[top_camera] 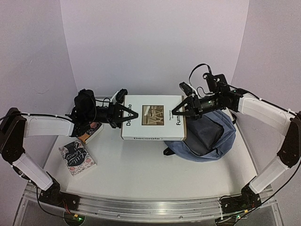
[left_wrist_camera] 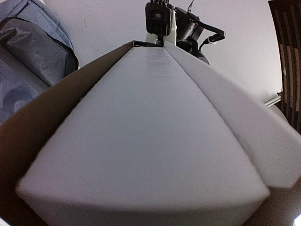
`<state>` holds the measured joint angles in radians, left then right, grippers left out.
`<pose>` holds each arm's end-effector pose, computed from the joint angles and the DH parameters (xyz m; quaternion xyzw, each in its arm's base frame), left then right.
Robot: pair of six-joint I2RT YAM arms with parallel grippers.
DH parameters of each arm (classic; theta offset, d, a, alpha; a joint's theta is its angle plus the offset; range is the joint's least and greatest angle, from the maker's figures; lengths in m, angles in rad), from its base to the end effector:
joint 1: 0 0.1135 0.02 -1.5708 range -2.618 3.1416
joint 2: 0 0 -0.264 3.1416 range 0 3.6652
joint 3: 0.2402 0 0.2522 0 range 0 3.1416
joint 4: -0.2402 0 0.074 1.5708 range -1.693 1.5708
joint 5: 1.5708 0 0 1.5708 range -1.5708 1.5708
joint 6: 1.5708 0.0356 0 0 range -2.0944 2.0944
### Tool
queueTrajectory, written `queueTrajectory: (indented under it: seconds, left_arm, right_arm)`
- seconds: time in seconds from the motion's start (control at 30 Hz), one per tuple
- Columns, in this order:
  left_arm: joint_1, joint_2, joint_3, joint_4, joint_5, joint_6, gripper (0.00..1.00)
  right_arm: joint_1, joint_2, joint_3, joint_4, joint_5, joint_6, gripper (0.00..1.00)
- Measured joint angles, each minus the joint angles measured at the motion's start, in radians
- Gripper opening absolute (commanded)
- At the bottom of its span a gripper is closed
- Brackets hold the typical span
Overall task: Pack the student bag
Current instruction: Pick up the book from the center of the board.
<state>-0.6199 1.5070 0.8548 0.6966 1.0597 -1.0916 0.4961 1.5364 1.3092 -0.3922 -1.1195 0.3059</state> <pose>0.2470 -0.2144 0.2800 0.2157 0.6653 -0.6999 0.1450 0.2802 0.1881 0.3286 -0.3136 0.7268 0.5861 0.1730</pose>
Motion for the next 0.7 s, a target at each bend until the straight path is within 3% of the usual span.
queueTrajectory:
  seconds: [0.1, 0.27, 0.43, 0.7]
  left_arm:
    - [0.010, 0.000, -0.010, -0.009, -0.047, -0.011, 0.01]
    - [0.029, -0.002, -0.058, -0.028, -0.132, -0.028, 0.00]
    - [0.038, -0.029, -0.095, -0.034, -0.201, -0.044, 0.00]
    - [0.038, -0.058, -0.135, -0.034, -0.298, -0.062, 0.00]
  right_arm:
    - [-0.031, 0.000, 0.039, -0.057, 0.134, -0.061, 0.73]
    - [-0.053, 0.000, 0.088, -0.134, 0.460, -0.249, 0.60]
    - [-0.059, 0.010, 0.040, -0.179, 0.781, -0.433, 0.54]
    - [-0.042, 0.158, -0.065, -0.176, 1.083, -0.570, 0.51]
